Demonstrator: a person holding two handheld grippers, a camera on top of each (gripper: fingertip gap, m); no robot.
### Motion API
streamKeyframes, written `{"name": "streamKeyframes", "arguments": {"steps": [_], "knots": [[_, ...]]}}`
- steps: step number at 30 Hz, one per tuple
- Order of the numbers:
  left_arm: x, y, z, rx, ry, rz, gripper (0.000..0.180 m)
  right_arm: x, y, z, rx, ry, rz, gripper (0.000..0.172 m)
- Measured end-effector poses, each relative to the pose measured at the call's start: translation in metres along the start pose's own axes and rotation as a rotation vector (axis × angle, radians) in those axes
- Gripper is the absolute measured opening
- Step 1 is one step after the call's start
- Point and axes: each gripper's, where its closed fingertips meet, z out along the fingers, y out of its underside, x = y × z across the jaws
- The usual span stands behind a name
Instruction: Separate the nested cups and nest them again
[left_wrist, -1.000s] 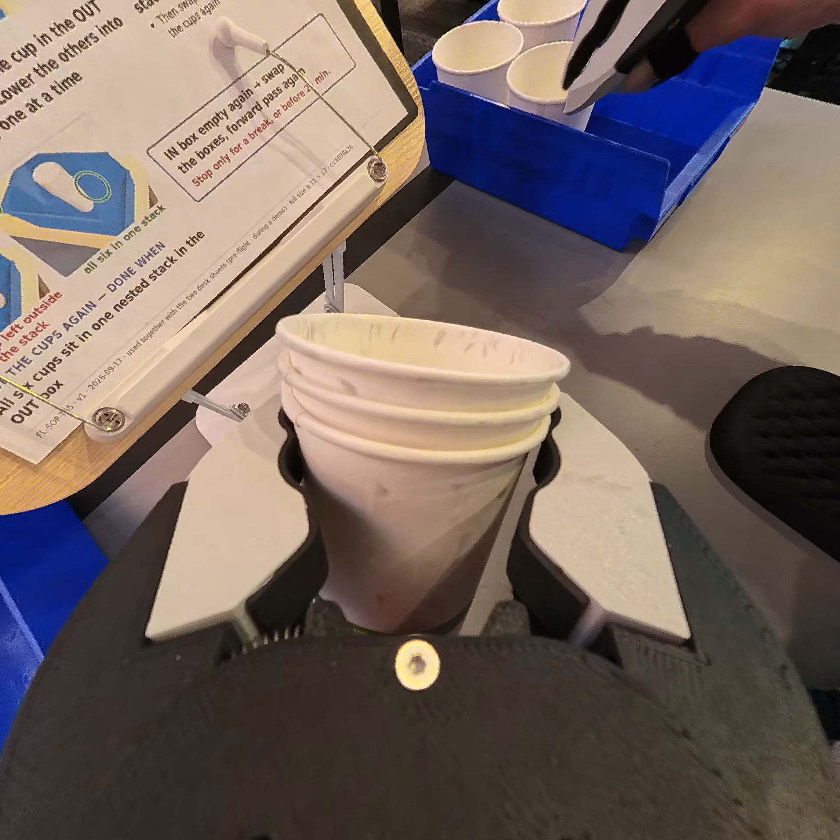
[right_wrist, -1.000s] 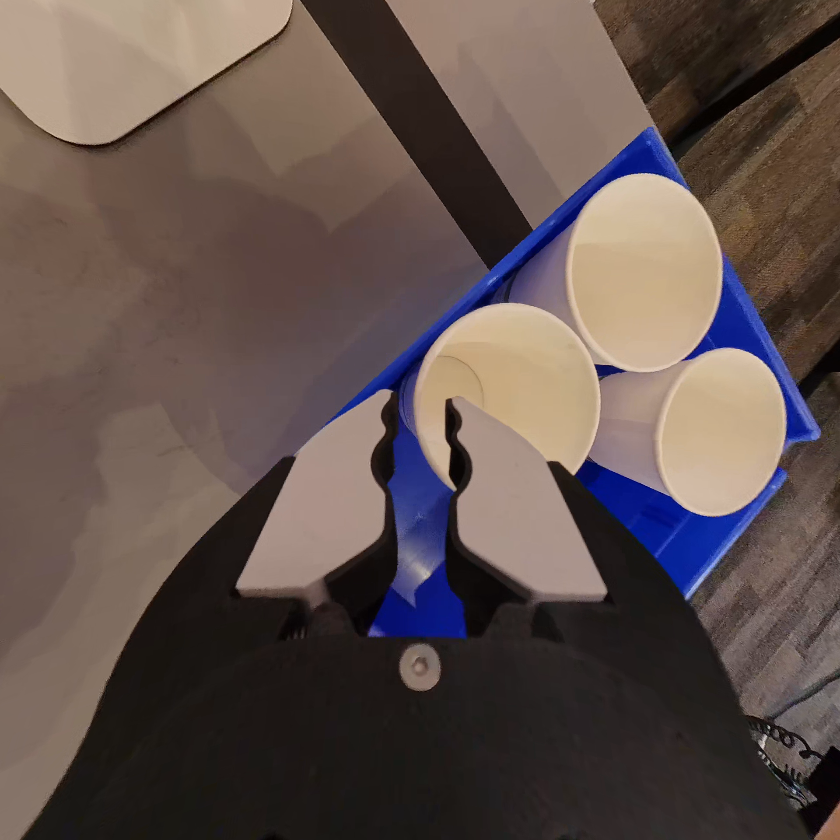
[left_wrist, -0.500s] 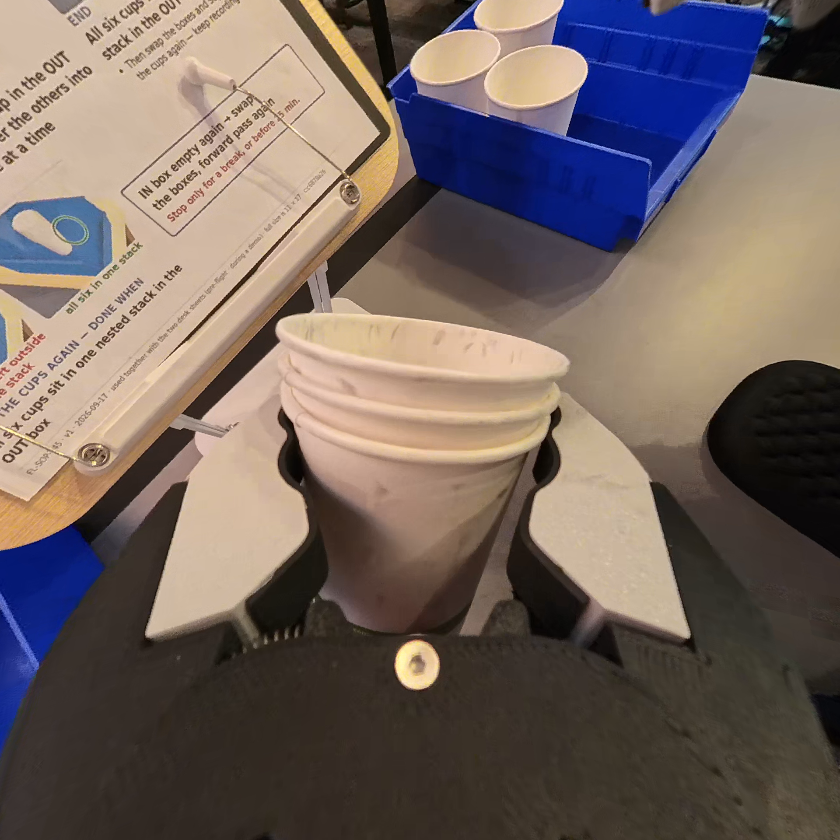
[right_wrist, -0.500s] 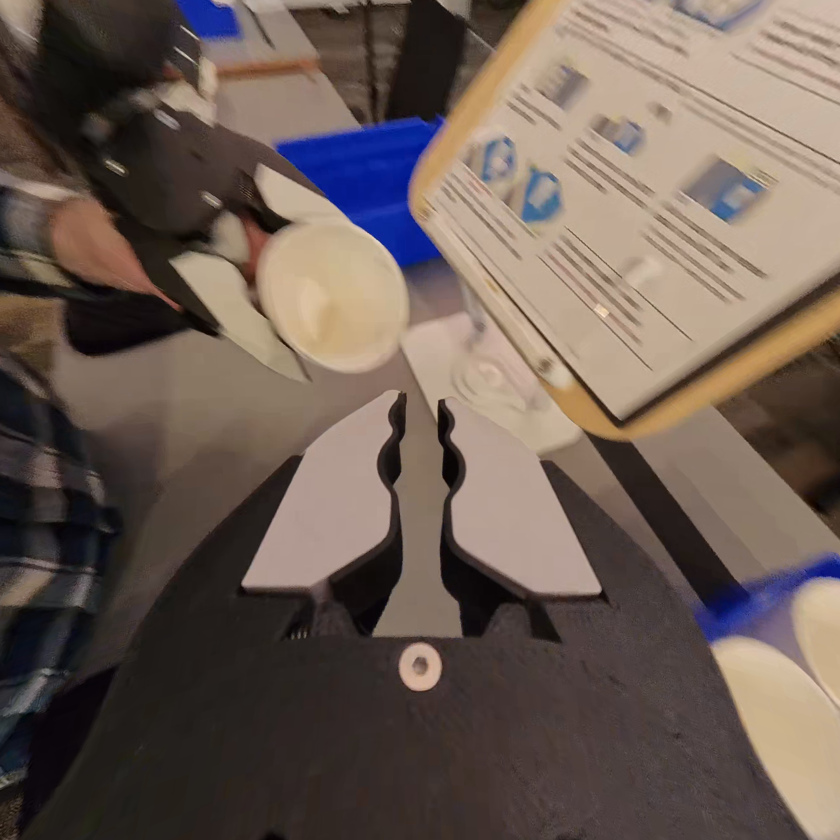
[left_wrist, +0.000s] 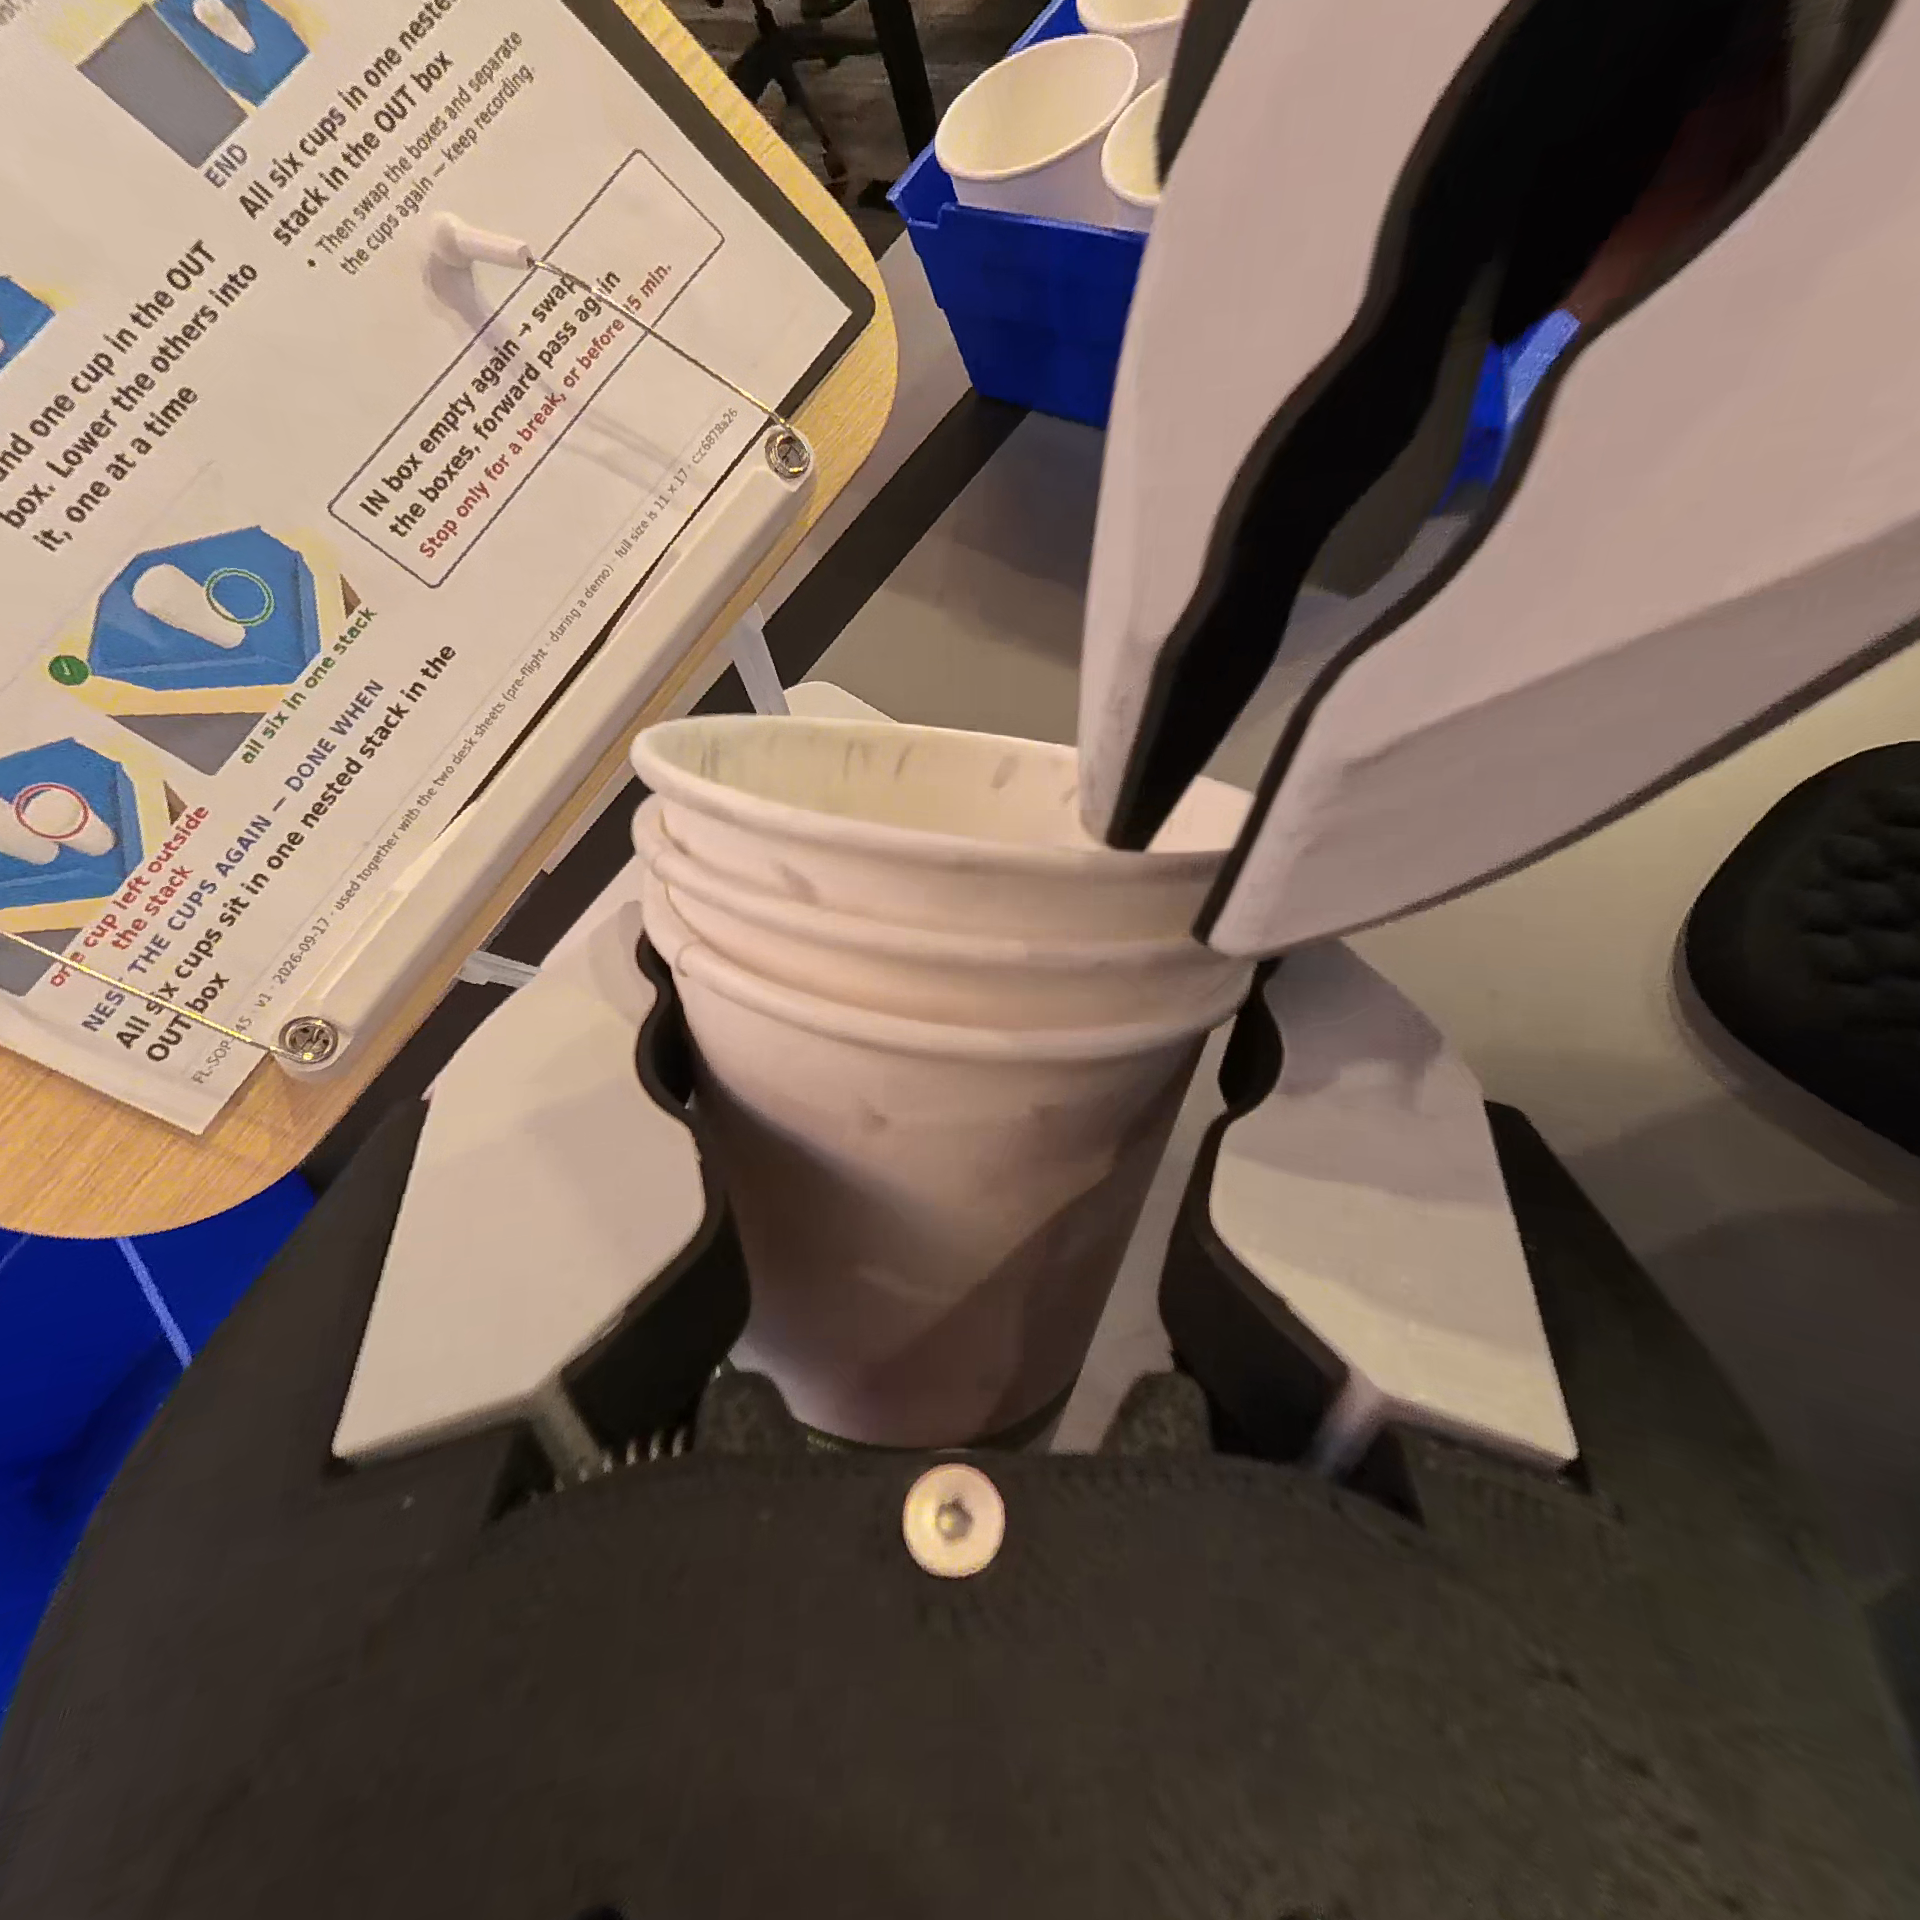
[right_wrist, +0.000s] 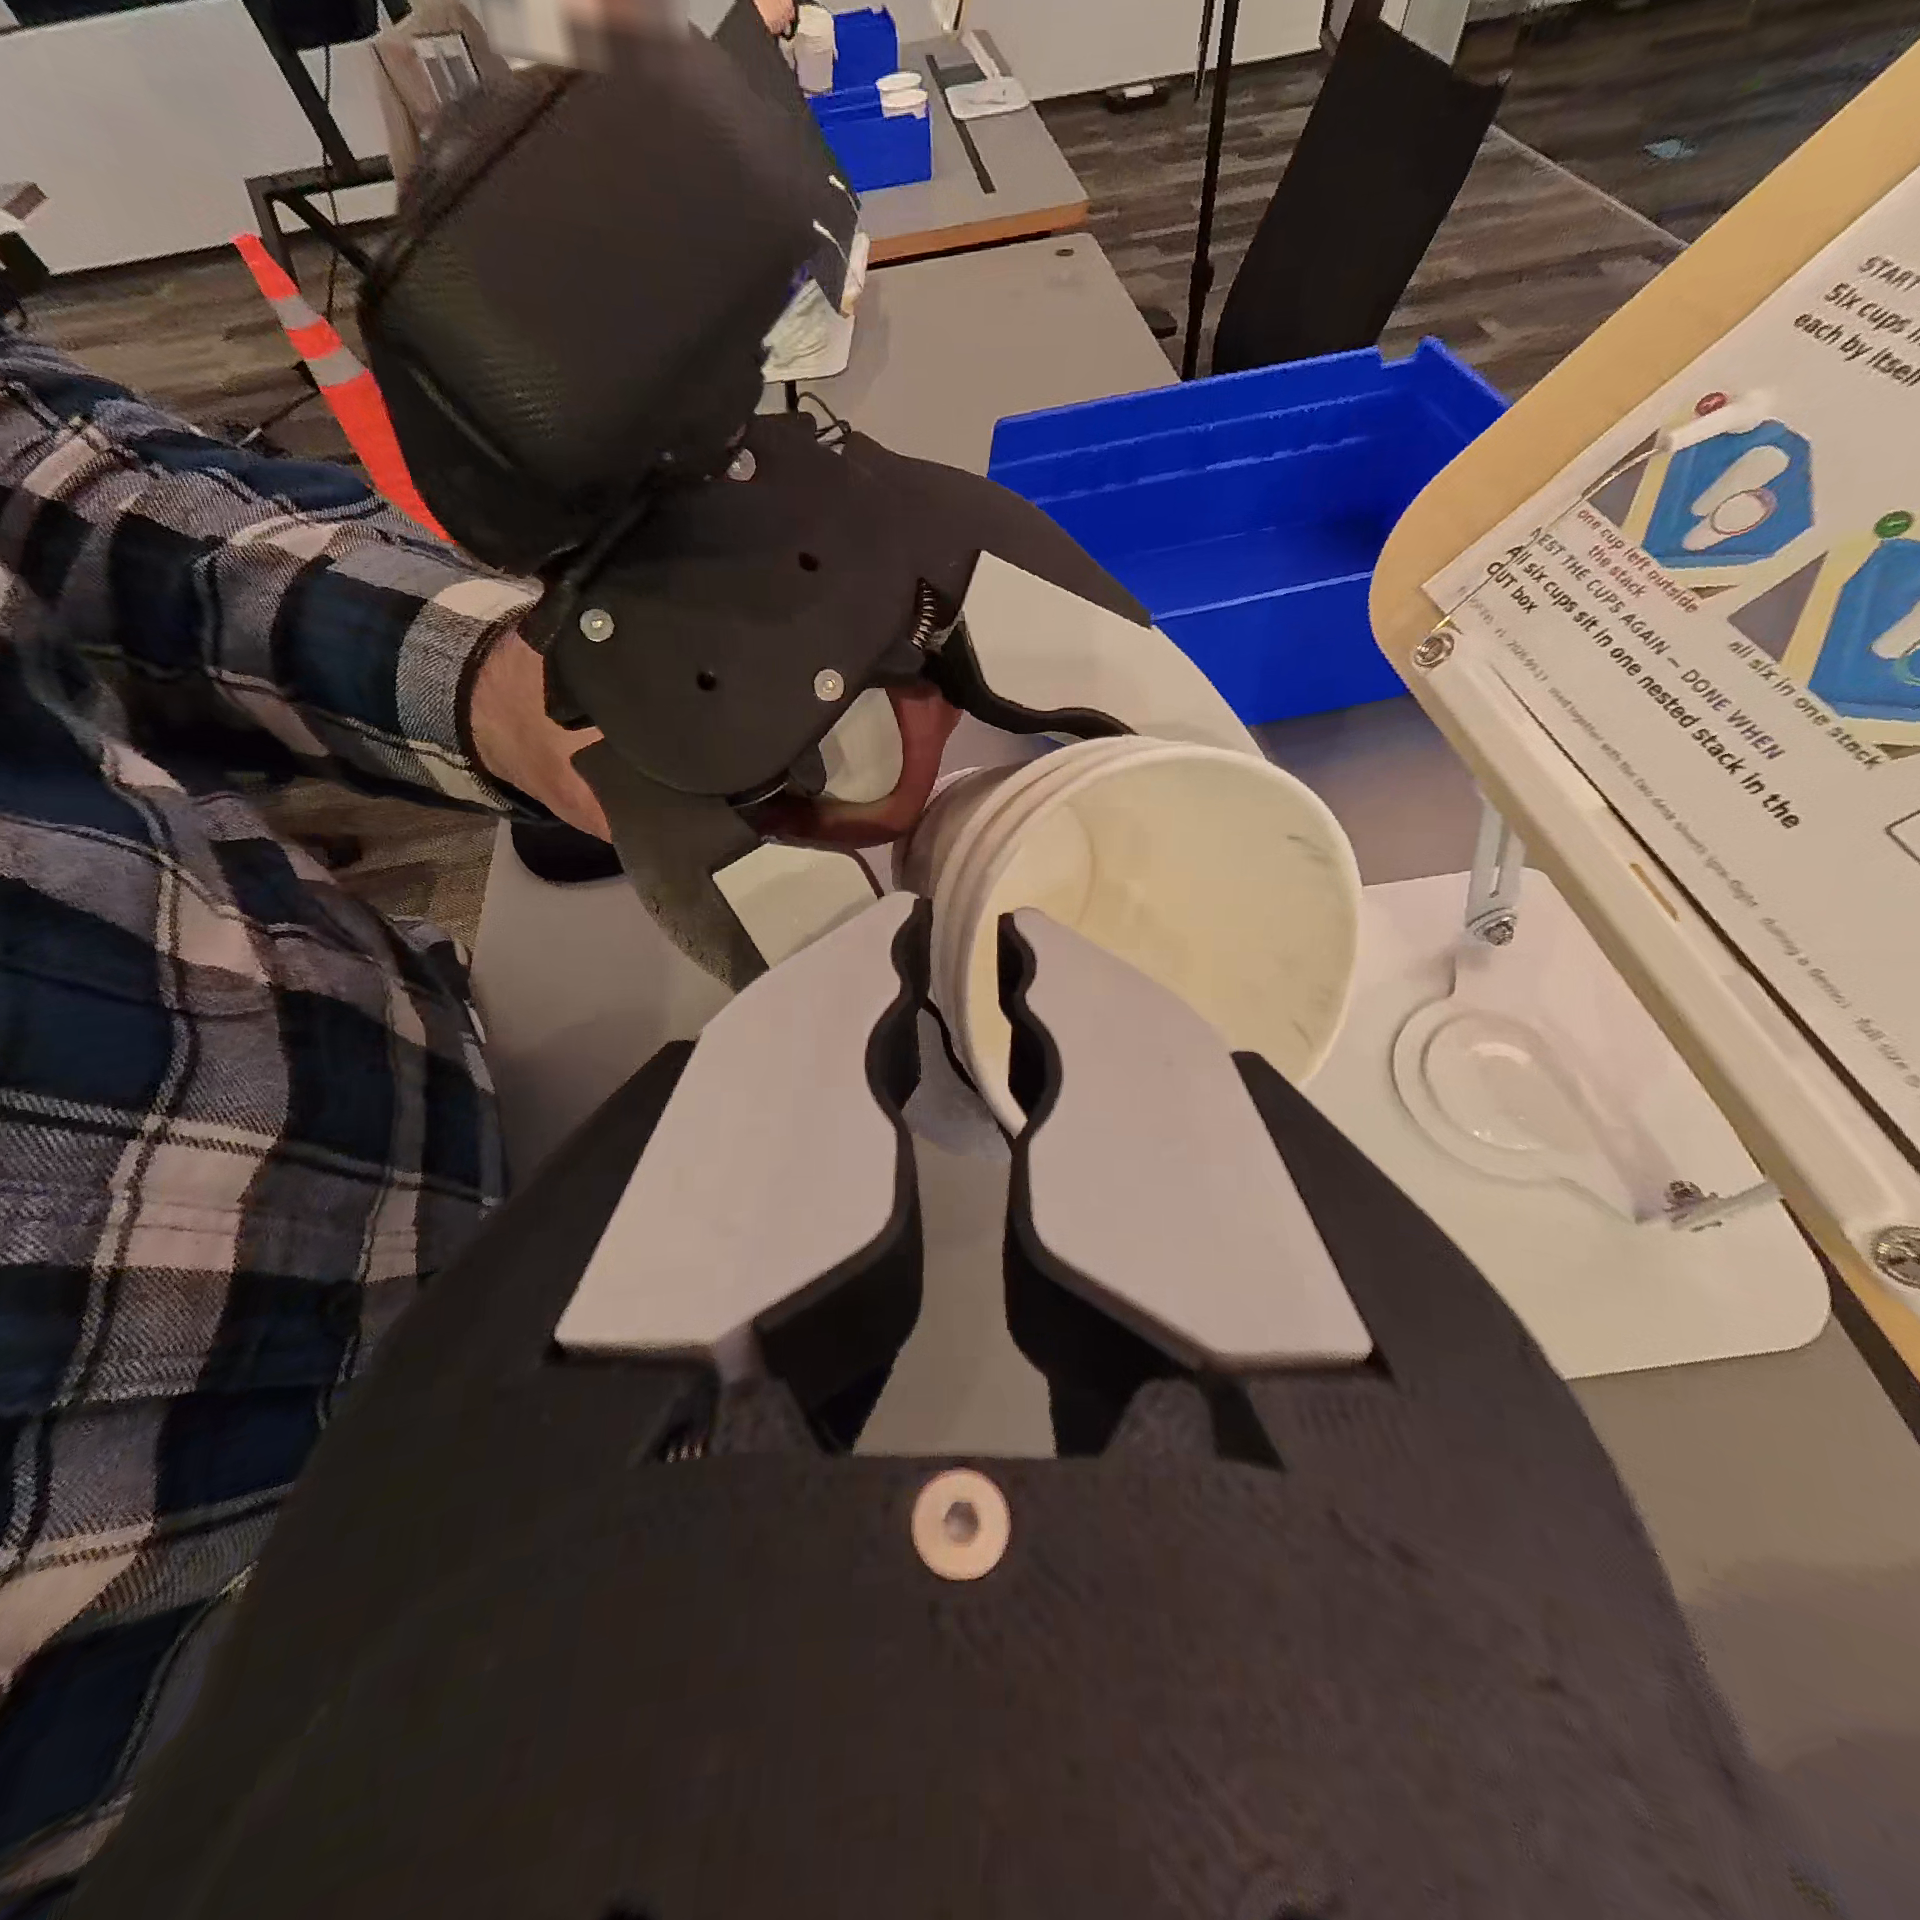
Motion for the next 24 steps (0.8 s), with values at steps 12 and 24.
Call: {"name": "streamKeyframes", "arguments": {"steps": [12, 24], "knots": [[-0.0002, -0.0023, 0.0016, 0.006, -0.017, 0.024, 0.101, 0.0004, 0.0029, 0.0032, 0.02, -0.035, 0.051, 0.006], [-0.0002, -0.0036, 0.0022, 0.018, -0.025, 0.032, 0.101, 0.0019, 0.0002, 0.0002, 0.07, -0.084, 0.119, 0.003]]}}
